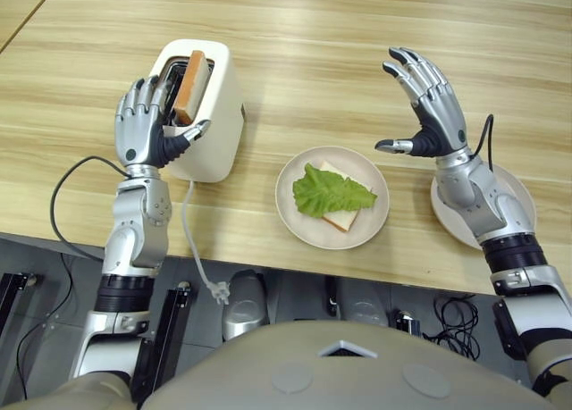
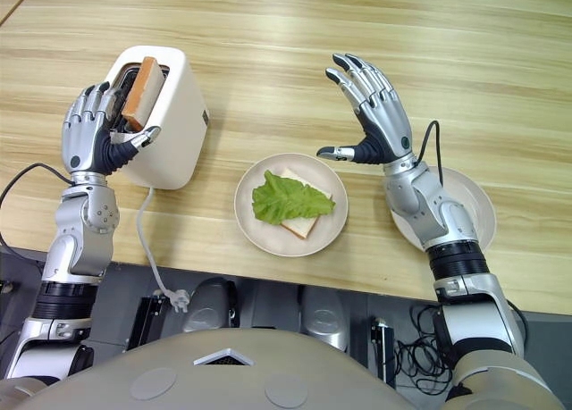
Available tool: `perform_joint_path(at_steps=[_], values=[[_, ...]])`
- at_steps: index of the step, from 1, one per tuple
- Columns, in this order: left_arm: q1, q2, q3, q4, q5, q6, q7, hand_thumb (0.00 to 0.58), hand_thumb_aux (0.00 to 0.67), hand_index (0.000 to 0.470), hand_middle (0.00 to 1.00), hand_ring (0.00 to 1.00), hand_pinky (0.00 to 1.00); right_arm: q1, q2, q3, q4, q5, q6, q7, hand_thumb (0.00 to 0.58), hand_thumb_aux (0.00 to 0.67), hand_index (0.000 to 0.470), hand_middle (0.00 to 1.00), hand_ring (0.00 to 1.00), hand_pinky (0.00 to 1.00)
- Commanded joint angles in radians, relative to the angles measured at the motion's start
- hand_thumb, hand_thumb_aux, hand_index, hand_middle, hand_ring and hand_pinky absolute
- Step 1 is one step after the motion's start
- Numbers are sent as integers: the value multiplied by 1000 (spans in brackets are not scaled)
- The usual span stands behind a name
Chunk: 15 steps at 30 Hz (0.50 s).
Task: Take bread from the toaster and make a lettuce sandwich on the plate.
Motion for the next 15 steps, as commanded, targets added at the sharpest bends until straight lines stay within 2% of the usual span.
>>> perform_joint_path(at_steps=[1, 15], values=[[-3, 9, -7, 45, -13, 9, 1, 580, 670, 460, 0, 0, 0, 11, 4, 5, 7, -7, -4, 1, 0, 0, 0, 0, 0, 0], [-41, 16, -10, 81, -49, -8, 62, 580, 670, 460, 0, 0, 0, 24, 12, 13, 14, -13, 0, 1, 0, 0, 0, 0, 0, 0]])
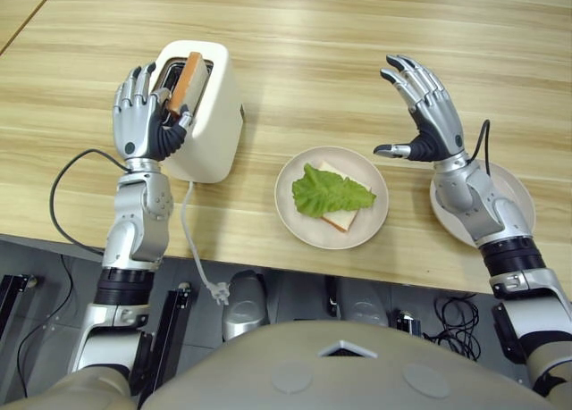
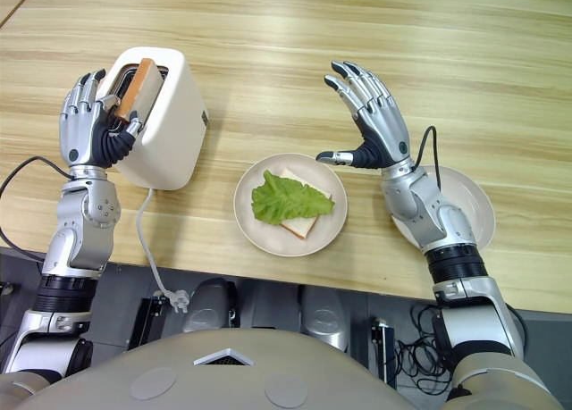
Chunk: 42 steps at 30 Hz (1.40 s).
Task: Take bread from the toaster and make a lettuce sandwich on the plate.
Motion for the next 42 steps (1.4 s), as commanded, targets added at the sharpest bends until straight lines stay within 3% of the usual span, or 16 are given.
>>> perform_joint_path(at_steps=[1, 8, 9, 20, 29, 35, 42], values=[[-5, 5, -5, 44, -22, -4, -4, 580, 670, 460, 0, 0, 0, 3, 7, 10, 14, -12, 0, 1, 0, 0, 0, 0, 0, 0], [-16, 0, 16, -14, -75, -50, 4, 580, 670, 460, 0, 0, 0, -2, 12, 9, 23, -18, 0, -4, 0, 0, 0, 0, 0, 0], [-20, 3, 22, -31, -85, -57, 4, 580, 670, 460, 1000, 1000, 1000, -4, 13, 9, 25, -19, 1, -5, 0, 0, 0, 0, 0, 0], [-102, 12, 131, -208, -124, -100, 40, 580, 670, 460, 1000, 1000, 1000, -22, 23, 11, 43, -28, 0, -10, 0, 0, 0, 0, 0, 0], [-135, 2, 141, -356, -150, -142, 1, 580, 670, 460, 1000, 1000, 1000, -32, -7, -14, 17, -39, -11, -38, 0, 0, 0, 0, 0, 0], [-163, -70, 103, -412, -429, -145, -191, 580, 670, 460, 1000, 1000, 1000, -35, -32, -35, 10, -25, -24, -58, 0, 0, 0, 0, 0, 0], [-232, -122, -24, -153, -755, -124, -556, 580, 670, 460, 1000, 1000, 1000, -24, -48, -66, -14, 41, -107, -60, 0, 0, 0, 0, 0, 0]])
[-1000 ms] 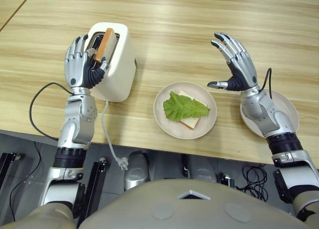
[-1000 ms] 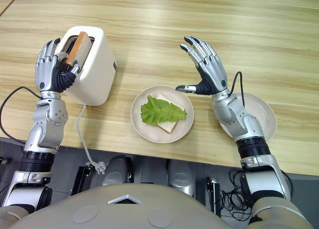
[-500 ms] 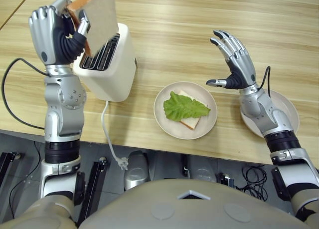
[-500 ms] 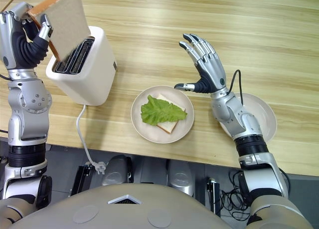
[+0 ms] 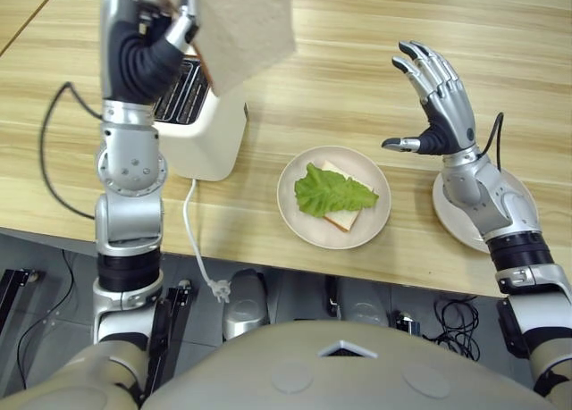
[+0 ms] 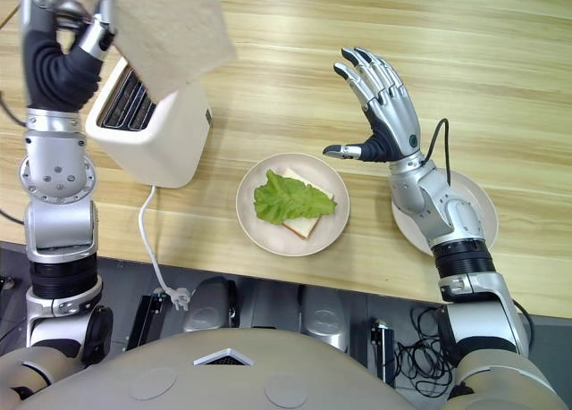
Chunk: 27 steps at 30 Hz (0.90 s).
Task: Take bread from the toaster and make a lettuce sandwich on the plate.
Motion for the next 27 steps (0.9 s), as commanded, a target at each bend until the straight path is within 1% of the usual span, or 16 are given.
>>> perform_joint_path(at_steps=[1, 5, 7, 8, 10, 14, 16, 19, 27], values=[[-46, -4, -72, 215, -126, 11, -197, 580, 670, 460, 1000, 1000, 1000, 11, -19, -27, -43, 57, -79, 5, 0, 0, 0, 0, 0, 0], [-117, -34, -116, 417, -233, 30, -378, 580, 670, 460, 1000, 1000, 1000, 32, -41, -36, -80, 134, -185, 46, 0, 0, 0, 0, 0, 0], [-151, -44, -157, 507, -264, 45, -500, 580, 670, 460, 1000, 1000, 1000, 46, -59, -53, -95, 161, -228, 65, 0, 0, 0, 0, 0, 0], [-166, -48, -179, 549, -278, 31, -566, 580, 670, 460, 1000, 1000, 1000, 54, -67, -60, -98, 177, -248, 78, 0, 0, 0, 0, 0, 0], [-192, -61, -207, 618, -315, 41, -680, 580, 670, 460, 1000, 1000, 1000, 64, -78, -68, -103, 206, -272, 112, 0, 0, 0, 0, 0, 0], [-257, -81, -266, 760, -291, 32, -810, 580, 670, 460, 1000, 1000, 1000, 73, -88, -59, -97, 218, -304, 184, 0, 0, 0, 0, 0, 0], [-301, -97, -283, 841, -280, 29, -849, 580, 670, 460, 1000, 1000, 1000, 88, -92, -52, -105, 215, -322, 221, 0, 0, 0, 0, 0, 0], [-361, -114, -309, 960, -238, -5, -873, 580, 670, 460, 1000, 1000, 1000, 114, -100, -45, -154, 126, -351, 256, 0, 0, 0, 0, 0, 0], [-489, -174, -305, 1165, -162, -101, -823, 580, 670, 460, 1000, 1000, 1000, 154, -105, -18, -232, -55, -402, 292, 0, 0, 0, 0, 0, 0]])
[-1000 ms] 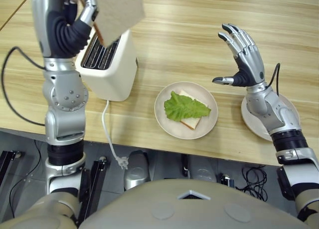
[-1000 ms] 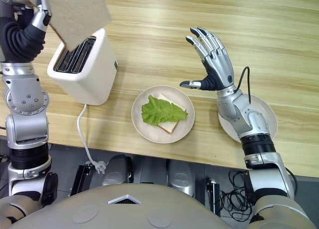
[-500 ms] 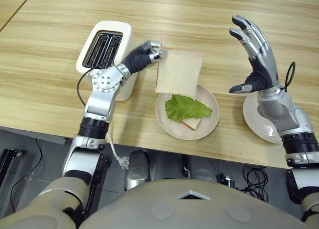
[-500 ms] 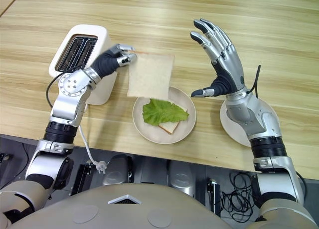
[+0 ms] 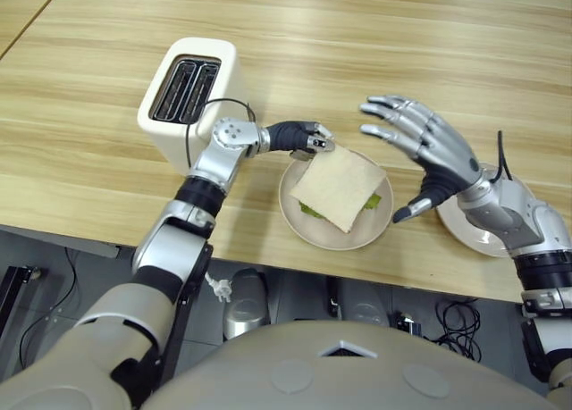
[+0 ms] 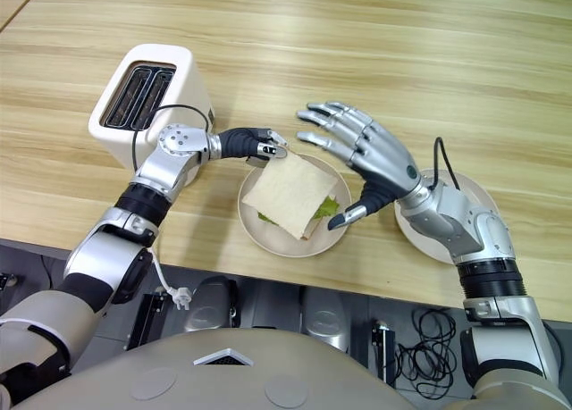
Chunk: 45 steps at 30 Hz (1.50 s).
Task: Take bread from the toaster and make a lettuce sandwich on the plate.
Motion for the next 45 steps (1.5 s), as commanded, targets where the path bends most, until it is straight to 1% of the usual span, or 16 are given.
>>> perform_joint_path(at_steps=[1, 9, 17, 24, 29, 33, 35, 40, 41, 42, 45], values=[[-47, -14, 1, 80, 41, -42, 15, 580, 670, 460, 1000, 1000, 1000, 21, -13, 34, -36, -79, -31, 40, 0, 0, 0, 0, 0, 0], [-74, -35, -2, 163, 92, -89, 30, 580, 670, 460, 1000, 1000, 1000, 22, -23, 82, -25, -169, -31, 66, 0, 0, 0, 0, 0, 0], [-68, -58, -9, 198, 125, -113, 18, 580, 670, 460, 1000, 1000, 1000, 9, -10, 159, 10, -176, 28, 145, 0, 0, 0, 0, 0, 0], [-82, -67, 0, 219, 140, -126, 44, 580, 670, 460, 1000, 1000, 1000, 10, -36, 248, 92, -148, 99, 309, 0, 0, 0, 0, 0, 0], [-80, -71, 3, 232, 151, -137, 53, 580, 670, 460, 1000, 1000, 1000, -1, -33, 292, 168, -153, 205, 403, 0, 0, 0, 0, 0, 0], [-89, -66, 9, 238, 158, -146, 63, 580, 670, 460, 1000, 1000, 1000, 25, -65, 324, 172, -84, 267, 542, 0, 0, 0, 0, 0, 0], [-93, -64, 17, 234, 157, -146, 62, 580, 670, 460, 1000, 1000, 1000, 28, -69, 332, 175, -57, 275, 571, 0, 0, 0, 0, 0, 0], [-105, -66, 18, 223, 165, -163, 87, 580, 667, 458, 1000, 1000, 1000, 37, -69, 342, 160, -10, 275, 579, 0, 0, 0, 0, 0, 0], [-107, -66, 18, 216, 167, -167, 94, 575, 610, 419, 1000, 1000, 1000, 40, -69, 344, 154, 3, 274, 583, 0, 0, 0, 0, 0, 0], [-108, -68, 21, 207, 164, -166, 95, 556, 533, 366, 1000, 1000, 1000, 45, -72, 342, 144, 13, 272, 583, 0, 0, 0, 0, 0, 0], [-113, -66, 24, 180, 162, -165, 96, 519, 452, 310, 1000, 1000, 1000, 47, -83, 333, 118, 33, 271, 586, 0, 0, 0, 0, 0, 0]])
